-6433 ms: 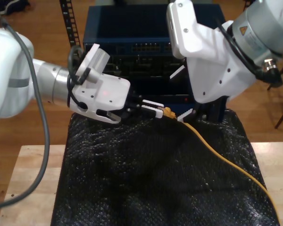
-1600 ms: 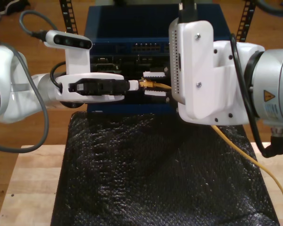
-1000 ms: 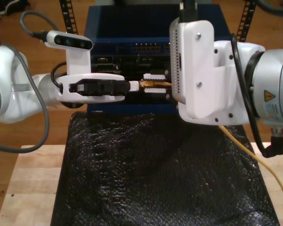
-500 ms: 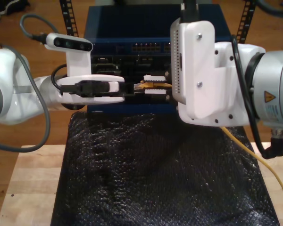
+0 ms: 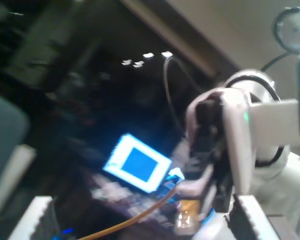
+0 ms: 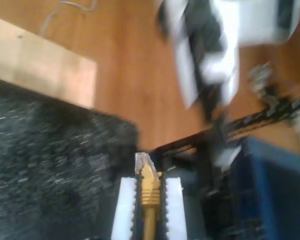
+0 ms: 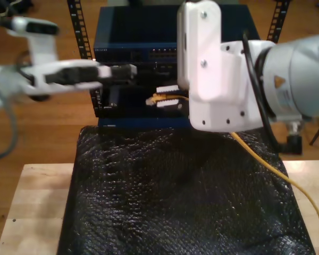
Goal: Grab the cable and plug it in
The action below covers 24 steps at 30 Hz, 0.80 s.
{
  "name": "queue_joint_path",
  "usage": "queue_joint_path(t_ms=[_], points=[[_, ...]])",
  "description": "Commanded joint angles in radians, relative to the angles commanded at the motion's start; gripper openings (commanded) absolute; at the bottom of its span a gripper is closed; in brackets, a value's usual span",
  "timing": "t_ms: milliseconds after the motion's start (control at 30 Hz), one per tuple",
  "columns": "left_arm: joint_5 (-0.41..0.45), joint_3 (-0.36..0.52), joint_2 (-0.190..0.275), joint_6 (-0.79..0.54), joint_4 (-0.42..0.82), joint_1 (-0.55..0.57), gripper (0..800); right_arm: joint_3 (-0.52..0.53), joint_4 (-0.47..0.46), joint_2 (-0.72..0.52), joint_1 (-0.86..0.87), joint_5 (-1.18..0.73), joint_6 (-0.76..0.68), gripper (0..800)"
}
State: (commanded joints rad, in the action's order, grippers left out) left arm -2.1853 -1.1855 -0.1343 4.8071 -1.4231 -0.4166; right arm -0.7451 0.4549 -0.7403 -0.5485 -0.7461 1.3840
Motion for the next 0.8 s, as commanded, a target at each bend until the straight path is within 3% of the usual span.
queue_joint_path(t_ms=[233,367,600,800], points=[[0.092,-0.11,0.012,-0.123,0.267,-0.094,799,-0.069,0.002,0.041,0.275,-0.238,-0.009,0],[0.15,-0.121,0.04,-0.233,0.405,-0.129,799,-0.097,0.0,0.074,0.354,-0.322,-0.011,0],[0.288,-0.068,0.155,-0.396,0.721,-0.144,799,-0.137,-0.04,0.141,0.397,-0.374,-0.038,0],[0.299,0.034,0.265,-0.516,0.853,-0.144,798,-0.173,-0.126,0.203,0.42,-0.408,-0.109,0]])
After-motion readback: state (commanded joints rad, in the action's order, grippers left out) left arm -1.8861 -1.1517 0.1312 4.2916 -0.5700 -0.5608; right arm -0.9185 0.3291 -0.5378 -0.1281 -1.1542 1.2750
